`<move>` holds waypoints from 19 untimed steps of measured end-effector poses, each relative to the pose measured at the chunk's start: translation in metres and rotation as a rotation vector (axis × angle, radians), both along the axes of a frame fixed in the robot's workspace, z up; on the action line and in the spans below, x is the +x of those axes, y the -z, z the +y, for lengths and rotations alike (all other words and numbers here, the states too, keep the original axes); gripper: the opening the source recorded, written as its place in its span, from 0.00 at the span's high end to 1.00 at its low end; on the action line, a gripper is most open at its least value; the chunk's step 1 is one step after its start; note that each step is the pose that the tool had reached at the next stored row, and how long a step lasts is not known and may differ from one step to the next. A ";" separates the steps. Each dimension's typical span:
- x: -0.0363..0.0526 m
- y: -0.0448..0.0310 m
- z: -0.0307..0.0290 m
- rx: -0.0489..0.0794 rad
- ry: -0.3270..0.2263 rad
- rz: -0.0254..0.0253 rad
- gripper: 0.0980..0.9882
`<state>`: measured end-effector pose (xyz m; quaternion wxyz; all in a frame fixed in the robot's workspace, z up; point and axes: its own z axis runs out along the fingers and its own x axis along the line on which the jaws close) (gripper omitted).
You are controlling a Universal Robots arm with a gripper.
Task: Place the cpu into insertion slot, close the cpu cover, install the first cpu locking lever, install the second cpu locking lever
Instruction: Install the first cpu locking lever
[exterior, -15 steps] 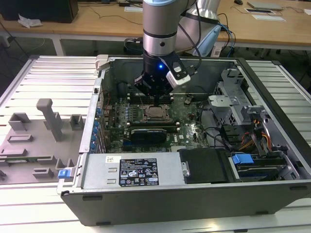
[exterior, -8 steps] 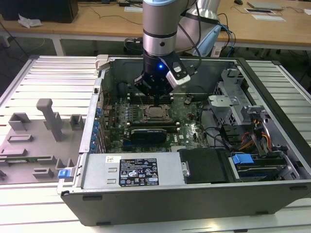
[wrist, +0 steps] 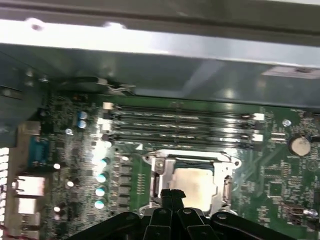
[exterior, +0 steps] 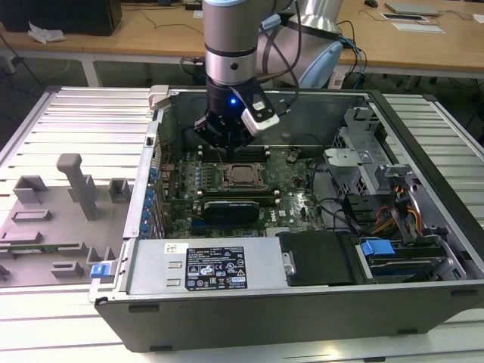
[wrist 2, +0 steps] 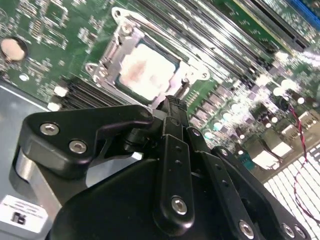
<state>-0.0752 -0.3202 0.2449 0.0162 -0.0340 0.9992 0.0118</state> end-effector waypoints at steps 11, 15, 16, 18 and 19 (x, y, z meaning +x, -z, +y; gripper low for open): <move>-0.0331 0.0000 0.0040 0.000 0.000 -0.0006 0.99; -0.0385 -0.0004 0.0053 0.007 0.000 -0.0181 0.99; -0.0387 -0.0025 0.0055 0.007 0.000 -0.0233 0.99; -0.0387 -0.0082 0.0055 0.007 0.000 -0.0313 0.99; -0.0387 -0.0102 0.0055 0.007 0.000 -0.0345 0.99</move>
